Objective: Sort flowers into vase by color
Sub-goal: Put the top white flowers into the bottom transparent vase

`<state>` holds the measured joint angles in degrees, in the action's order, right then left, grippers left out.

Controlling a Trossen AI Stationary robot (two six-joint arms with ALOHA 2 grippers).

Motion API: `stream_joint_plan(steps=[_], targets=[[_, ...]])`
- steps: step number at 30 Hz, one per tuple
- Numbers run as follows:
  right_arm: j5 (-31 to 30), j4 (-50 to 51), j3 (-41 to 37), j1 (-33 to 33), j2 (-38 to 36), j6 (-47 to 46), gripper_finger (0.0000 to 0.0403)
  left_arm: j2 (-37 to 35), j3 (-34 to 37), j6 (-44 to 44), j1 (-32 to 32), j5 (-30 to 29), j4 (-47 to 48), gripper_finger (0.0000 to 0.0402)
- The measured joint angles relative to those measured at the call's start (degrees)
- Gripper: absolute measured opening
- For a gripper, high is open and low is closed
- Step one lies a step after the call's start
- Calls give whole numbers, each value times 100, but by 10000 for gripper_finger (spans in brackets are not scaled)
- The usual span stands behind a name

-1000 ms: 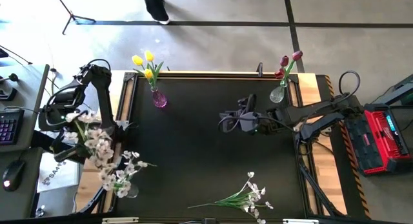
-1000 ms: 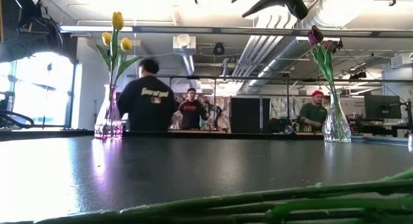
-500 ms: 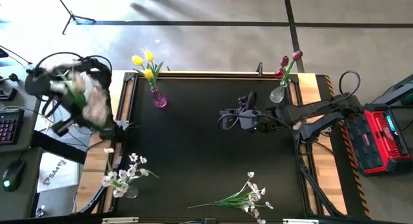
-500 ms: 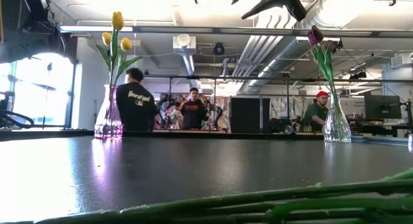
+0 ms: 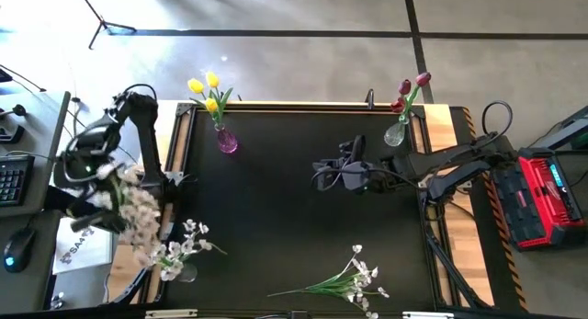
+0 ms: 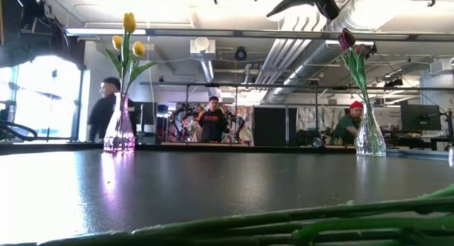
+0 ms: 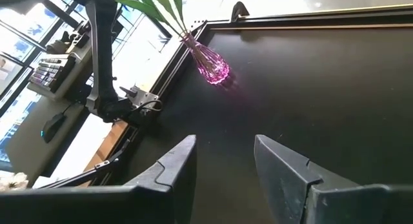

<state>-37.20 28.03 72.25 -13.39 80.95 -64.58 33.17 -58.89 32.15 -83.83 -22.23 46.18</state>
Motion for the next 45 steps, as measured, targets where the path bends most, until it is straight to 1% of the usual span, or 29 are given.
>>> stream_joint_plan(steps=[5, 7, 13, 16, 23, 27, 30, 34, 39, 43, 45], targets=[[49, 0, 0, 0, 0, 0, 145, -7, 660, -484, 0, -746, -1064, 0], [79, 0, 0, 0, 0, -5, 145, -4, 905, -666, 2, -951, -1436, 0], [90, 2, 0, -15, 0, -105, 145, 96, 1449, -824, 2, -1551, -2158, 0], [147, 2, 0, -15, 0, -103, 145, 209, 1607, -813, -2, -1698, -2296, 0], [287, 2, 0, -17, 2, -103, 145, 403, 1960, -381, -2, -1706, -2443, 1], [296, 2, 0, -17, 2, -101, 145, 459, 1993, -166, -2, -1714, -2443, 1], [296, 2, 0, -17, 2, -100, 145, 457, 1993, 70, -2, -1839, -2427, 4], [296, 2, 0, -17, 2, -30, 145, 449, 1993, 261, -2, -1907, -2422, 27], [313, 2, 0, -17, 2, 33, 145, 393, 1993, 517, -2, -1914, -2366, 75], [444, 2, 0, -17, 2, 49, 145, 351, 1993, 688, -2, -1835, -2332, 114], [486, 2, 0, -17, 2, 55, 145, 315, 1993, 803, -1, -1664, -2339, 130]])
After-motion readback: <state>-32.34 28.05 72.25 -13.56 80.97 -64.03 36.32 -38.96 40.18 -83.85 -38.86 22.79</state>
